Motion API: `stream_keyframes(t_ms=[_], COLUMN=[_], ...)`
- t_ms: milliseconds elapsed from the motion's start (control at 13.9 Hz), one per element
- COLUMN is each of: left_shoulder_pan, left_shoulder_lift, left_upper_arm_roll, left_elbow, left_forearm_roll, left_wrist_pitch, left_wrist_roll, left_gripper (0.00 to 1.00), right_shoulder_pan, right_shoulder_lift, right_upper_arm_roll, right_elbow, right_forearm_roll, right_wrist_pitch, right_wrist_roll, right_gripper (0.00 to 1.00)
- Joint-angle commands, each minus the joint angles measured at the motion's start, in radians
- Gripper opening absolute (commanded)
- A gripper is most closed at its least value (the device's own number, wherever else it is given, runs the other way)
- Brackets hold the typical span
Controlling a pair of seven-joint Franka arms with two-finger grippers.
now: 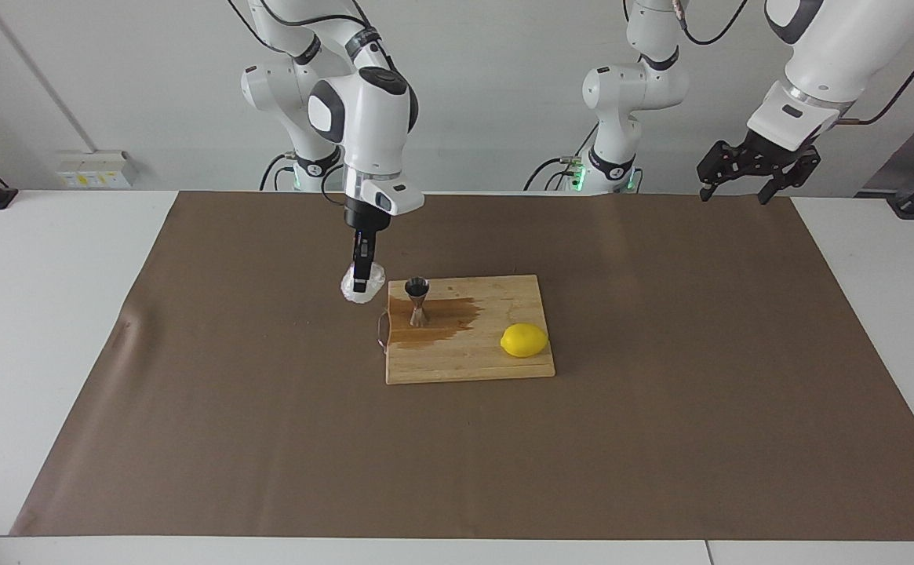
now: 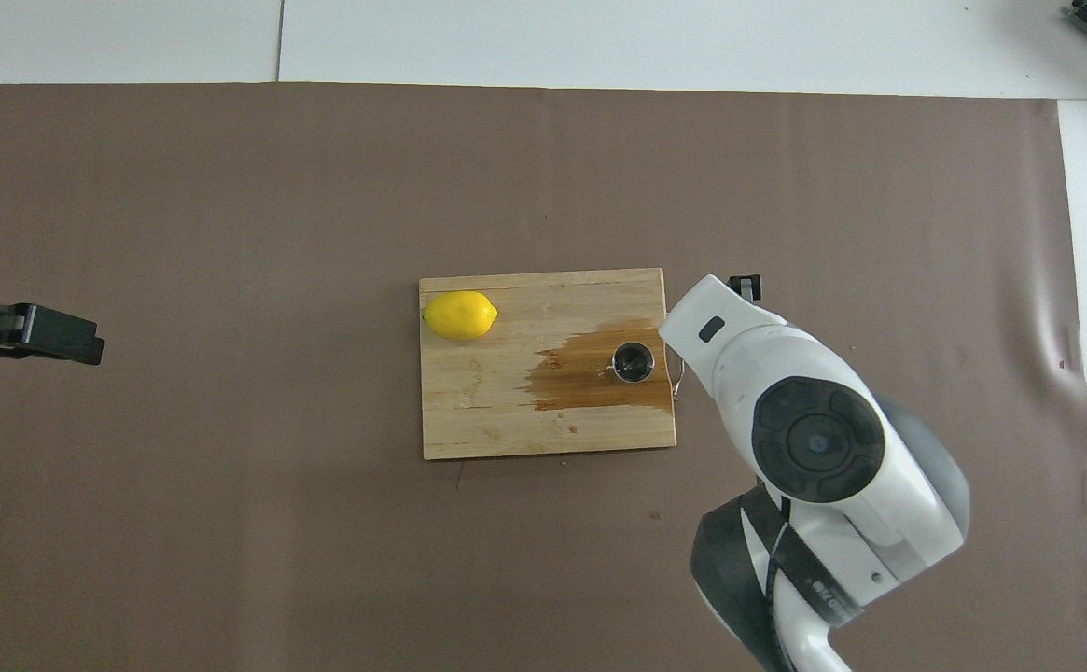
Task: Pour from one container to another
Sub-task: 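Carry the white cup with the right gripper back toward its starting spot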
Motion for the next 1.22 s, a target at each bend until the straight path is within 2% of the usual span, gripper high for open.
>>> stream_keyframes(t_ms=[0,287,646,790,1149], left_shoulder_pan=[-0.007,-0.007,-0.007,-0.007,-0.007], left_shoulder_lift=[-0.022,-0.022,-0.022,-0.022,-0.022], left_upper_arm_roll=[0.008,0.008,0.007,0.008,0.008], left_elbow=[-0.019,-0.019,-0.019,-0.019,-0.019], left_forearm_roll=[-0.008,-0.008,-0.008,-0.008,-0.008], left_wrist_pitch=[-0.008,-0.008,-0.01,-0.008,-0.008], left_wrist_roll=[-0.008,-0.008,-0.008,-0.008,-0.008], left_gripper=[1.0,1.0,1.0,1.0,1.0], right_shoulder_pan=[-0.086,-0.215,-0.335,-0.385,-0.459], right_shoulder_lift=[-0.026,-0.024,-0.021,0.002,0.057], right_upper_arm_roll=[0.007,0.007,0.007,0.005,0.005], right_elbow=[-0.016,-0.03,-0.065,-0.089,-0.134], right_forearm_roll=[0.139,0.36,0.434,0.53,0.587], right_wrist_pitch=[0.001,-0.023,-0.059,-0.048,0.013], right_wrist_roll=[-0.157,-0.402,-0.511,-0.657,-0.812], right_gripper=[0.0,0.0,0.0,0.0,0.0])
